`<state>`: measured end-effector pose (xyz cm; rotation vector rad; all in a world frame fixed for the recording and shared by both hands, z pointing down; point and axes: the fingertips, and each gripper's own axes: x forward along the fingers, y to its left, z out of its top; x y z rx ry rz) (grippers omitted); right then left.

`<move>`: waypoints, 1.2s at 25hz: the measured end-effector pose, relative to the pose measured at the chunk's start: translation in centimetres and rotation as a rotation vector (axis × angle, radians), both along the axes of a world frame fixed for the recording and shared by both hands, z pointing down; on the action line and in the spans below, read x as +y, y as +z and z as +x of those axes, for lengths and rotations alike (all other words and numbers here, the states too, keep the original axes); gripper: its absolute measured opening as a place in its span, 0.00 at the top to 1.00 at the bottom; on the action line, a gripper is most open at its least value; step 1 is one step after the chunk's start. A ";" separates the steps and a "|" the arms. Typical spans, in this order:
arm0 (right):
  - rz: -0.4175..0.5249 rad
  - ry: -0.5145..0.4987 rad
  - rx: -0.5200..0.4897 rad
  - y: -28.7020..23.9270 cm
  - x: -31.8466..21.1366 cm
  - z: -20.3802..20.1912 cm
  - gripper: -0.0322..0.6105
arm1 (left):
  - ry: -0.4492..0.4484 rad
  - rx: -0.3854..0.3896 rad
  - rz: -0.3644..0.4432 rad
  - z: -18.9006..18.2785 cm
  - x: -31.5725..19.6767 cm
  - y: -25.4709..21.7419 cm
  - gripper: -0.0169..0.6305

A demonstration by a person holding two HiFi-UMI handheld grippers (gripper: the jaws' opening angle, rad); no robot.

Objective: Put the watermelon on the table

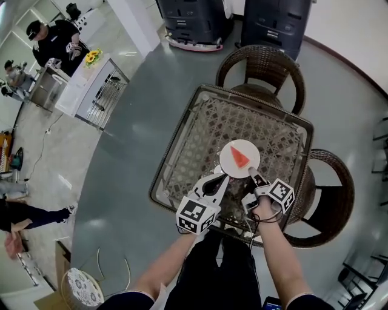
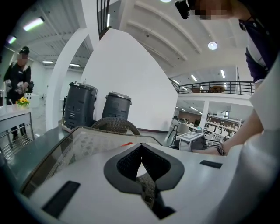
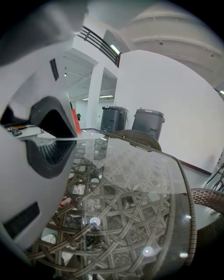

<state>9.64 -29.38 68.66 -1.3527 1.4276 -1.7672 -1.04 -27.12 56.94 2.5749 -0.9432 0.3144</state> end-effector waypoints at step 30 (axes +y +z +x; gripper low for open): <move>-0.053 -0.046 0.052 5.1 0.2 0.5 0.93 | -0.038 -0.007 -0.077 0.9 0.4 2.9 0.97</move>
